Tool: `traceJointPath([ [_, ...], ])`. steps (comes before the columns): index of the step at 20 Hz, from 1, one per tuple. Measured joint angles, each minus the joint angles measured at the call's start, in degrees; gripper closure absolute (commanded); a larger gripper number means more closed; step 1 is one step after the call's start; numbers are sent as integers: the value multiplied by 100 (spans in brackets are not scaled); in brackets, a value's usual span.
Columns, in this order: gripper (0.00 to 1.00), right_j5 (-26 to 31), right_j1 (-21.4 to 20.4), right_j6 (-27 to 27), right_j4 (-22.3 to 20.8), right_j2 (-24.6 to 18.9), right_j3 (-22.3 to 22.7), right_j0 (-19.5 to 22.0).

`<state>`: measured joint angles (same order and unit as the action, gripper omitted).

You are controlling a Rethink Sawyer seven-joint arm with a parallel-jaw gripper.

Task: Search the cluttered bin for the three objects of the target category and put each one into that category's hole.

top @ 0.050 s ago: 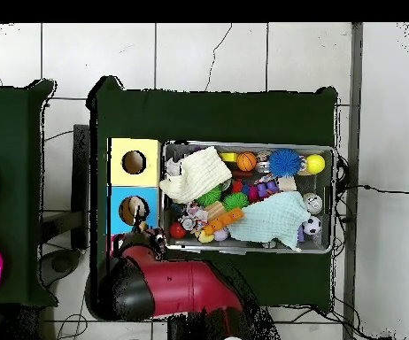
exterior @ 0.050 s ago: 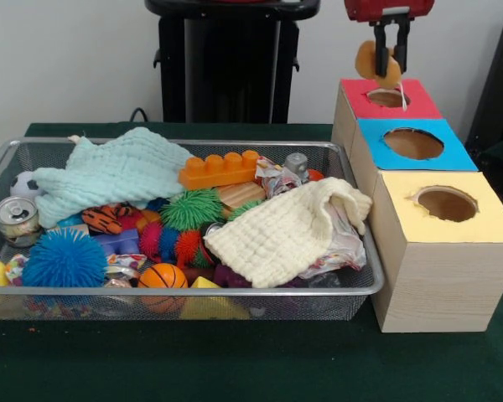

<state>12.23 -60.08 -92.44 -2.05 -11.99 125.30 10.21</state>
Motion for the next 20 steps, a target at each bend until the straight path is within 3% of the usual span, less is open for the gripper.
traceJointPath([
  [9,100,-91,-3,-83,218,145,297,-293],
  [20,100,-1616,342,-210,420,86,548,-433],
])
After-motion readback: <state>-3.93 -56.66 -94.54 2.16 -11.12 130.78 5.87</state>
